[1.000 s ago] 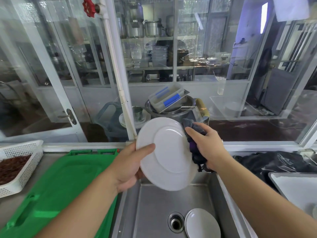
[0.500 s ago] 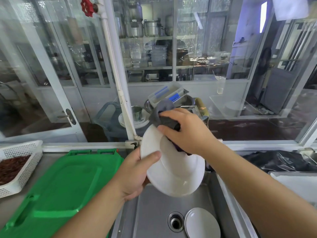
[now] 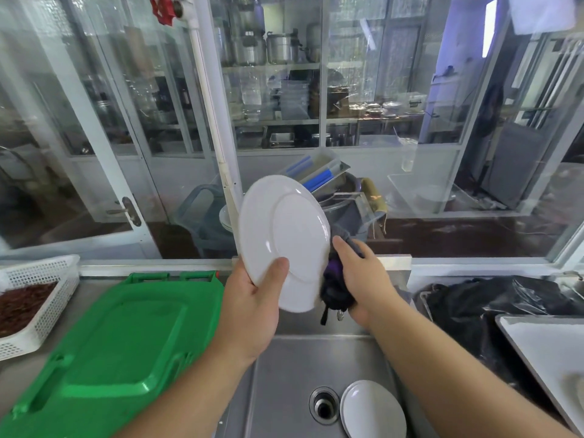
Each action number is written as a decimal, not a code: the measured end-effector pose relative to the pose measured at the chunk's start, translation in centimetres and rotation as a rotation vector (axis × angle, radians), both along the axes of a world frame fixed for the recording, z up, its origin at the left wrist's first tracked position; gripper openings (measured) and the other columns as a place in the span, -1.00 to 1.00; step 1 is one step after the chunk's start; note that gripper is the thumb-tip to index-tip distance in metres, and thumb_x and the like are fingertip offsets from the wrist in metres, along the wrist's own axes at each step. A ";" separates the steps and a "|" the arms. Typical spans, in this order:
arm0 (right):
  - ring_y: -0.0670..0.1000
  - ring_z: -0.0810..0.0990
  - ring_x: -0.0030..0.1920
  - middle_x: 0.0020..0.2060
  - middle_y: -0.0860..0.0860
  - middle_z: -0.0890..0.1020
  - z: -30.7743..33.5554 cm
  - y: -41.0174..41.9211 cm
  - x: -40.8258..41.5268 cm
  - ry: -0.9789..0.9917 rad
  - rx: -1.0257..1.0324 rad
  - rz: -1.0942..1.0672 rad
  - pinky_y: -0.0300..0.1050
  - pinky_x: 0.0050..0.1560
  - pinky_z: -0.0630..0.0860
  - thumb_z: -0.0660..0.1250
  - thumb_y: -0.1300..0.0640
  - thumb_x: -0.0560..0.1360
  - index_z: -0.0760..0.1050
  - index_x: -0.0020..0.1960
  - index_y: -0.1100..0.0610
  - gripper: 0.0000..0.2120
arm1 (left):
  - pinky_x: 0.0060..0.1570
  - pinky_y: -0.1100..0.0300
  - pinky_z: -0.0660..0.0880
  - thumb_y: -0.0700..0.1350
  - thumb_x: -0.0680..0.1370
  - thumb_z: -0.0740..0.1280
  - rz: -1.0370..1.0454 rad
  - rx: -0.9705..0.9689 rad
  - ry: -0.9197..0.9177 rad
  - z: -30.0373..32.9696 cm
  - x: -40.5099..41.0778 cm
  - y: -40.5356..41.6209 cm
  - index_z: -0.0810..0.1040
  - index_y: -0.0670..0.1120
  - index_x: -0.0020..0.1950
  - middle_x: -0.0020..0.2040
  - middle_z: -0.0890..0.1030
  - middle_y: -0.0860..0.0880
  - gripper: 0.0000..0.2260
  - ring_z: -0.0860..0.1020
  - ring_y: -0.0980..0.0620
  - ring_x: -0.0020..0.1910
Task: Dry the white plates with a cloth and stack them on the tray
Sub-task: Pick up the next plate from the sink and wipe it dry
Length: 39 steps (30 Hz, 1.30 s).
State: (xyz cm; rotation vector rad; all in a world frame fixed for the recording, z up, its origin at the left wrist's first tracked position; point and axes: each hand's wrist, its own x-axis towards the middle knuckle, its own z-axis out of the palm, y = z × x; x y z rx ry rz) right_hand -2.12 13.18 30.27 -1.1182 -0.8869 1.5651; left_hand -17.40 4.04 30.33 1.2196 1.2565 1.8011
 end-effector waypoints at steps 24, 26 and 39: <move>-0.19 0.65 -0.18 -0.21 -0.24 0.69 2.8 2.0 3.0 -0.776 0.625 0.069 -0.35 -0.24 0.49 0.43 -0.12 0.57 0.54 -0.02 -0.50 -0.78 | 0.05 -0.03 0.67 -0.19 0.45 0.42 -0.303 -0.398 -0.358 2.1 -2.8 -0.3 0.66 -0.19 0.21 0.12 0.72 -0.26 -0.66 0.71 -0.15 0.03; -0.12 0.60 -0.04 -0.02 -0.20 0.67 3.1 1.8 2.3 -0.909 0.743 0.074 -0.19 -0.02 0.45 0.44 -0.12 0.58 0.62 0.19 -0.30 -0.80 | -0.04 0.01 0.68 -0.18 0.43 0.42 -0.293 -0.405 -0.314 1.7 -2.1 -0.3 0.66 -0.20 0.18 0.09 0.73 -0.26 -0.68 0.72 -0.13 -0.02; -0.18 0.60 0.01 0.05 -0.24 0.64 5.8 1.5 0.3 -0.887 0.912 0.062 -0.26 0.00 0.47 0.41 -0.11 0.62 0.61 0.33 -0.07 -0.69 | -0.04 0.06 0.68 -0.17 0.43 0.42 -0.225 -0.192 -0.349 1.2 -0.4 -1.3 0.65 -0.19 0.15 0.02 0.76 -0.18 -0.69 0.72 -0.07 -0.01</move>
